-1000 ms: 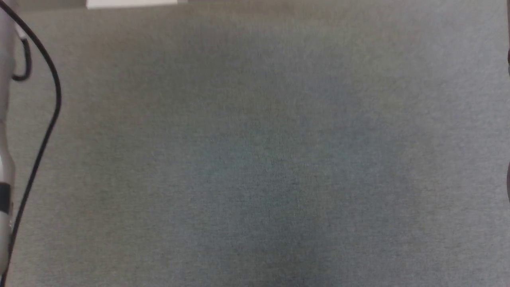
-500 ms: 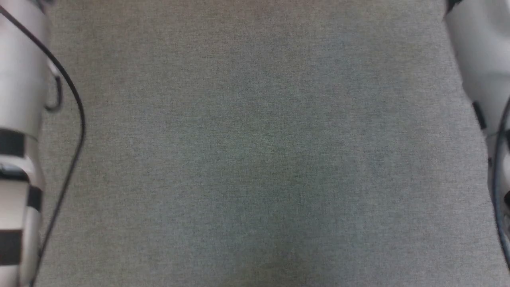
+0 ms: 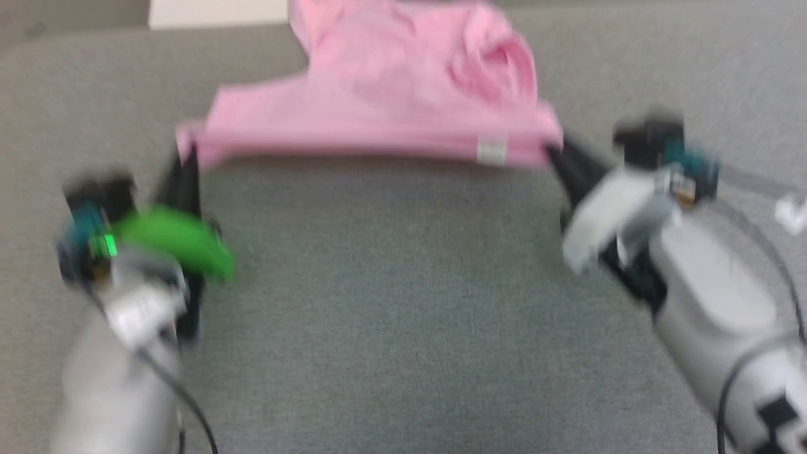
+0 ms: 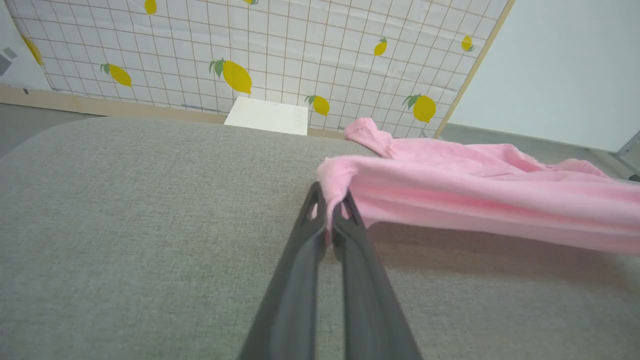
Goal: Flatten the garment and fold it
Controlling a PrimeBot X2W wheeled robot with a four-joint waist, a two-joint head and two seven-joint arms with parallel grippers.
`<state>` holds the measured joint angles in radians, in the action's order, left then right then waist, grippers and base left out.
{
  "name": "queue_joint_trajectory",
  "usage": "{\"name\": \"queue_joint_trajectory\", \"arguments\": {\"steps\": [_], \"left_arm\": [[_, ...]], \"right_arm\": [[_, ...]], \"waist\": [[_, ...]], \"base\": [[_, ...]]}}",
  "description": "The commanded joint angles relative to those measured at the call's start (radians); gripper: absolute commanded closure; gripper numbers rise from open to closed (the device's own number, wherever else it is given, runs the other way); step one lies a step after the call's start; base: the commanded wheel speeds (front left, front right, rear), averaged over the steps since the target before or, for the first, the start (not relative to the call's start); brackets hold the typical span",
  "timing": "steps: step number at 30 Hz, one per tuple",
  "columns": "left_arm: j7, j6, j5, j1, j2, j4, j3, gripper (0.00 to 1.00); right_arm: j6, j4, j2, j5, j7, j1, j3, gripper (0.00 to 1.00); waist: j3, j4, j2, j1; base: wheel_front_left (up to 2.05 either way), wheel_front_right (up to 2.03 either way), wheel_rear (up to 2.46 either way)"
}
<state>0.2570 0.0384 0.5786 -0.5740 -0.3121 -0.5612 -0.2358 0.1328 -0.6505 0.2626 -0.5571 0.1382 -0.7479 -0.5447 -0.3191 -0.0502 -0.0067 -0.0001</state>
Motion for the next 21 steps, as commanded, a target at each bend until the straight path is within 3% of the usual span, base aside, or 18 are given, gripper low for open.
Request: {"name": "queue_joint_trajectory", "arguments": {"steps": [1, 6, 12, 21], "left_arm": [[0.005, -0.020, -0.014, 0.073, -0.004, 0.041, 0.010, 1.00], [-0.020, -0.080, -0.019, 0.304, -0.019, 0.193, 0.003, 1.00], [-0.117, -0.172, -0.013, 0.555, -0.053, 0.413, 0.000, 1.00], [-0.235, -0.299, 0.013, 0.827, -0.091, 0.687, 0.032, 1.00]], "right_arm": [[-0.002, 0.030, 0.020, -0.005, 0.001, 0.062, 0.006, 1.00], [-0.002, 0.161, 0.049, 0.006, -0.048, 0.279, 0.049, 1.00], [-0.002, 0.377, 0.048, 0.065, -0.149, 0.569, 0.173, 1.00], [-0.002, 0.731, -0.061, 0.171, -0.331, 0.961, 0.386, 1.00]], "waist": [[0.118, 0.015, 0.0067, 0.0001], [0.195, 0.019, 0.0067, 0.0001], [0.265, 0.025, 0.0067, 0.0001], [0.312, 0.034, 0.0067, 0.0001]], "base": [[0.00, 0.00, 0.00], [0.00, 0.00, 0.00], [0.00, 0.00, 0.00], [0.00, 0.00, 0.00]]}}
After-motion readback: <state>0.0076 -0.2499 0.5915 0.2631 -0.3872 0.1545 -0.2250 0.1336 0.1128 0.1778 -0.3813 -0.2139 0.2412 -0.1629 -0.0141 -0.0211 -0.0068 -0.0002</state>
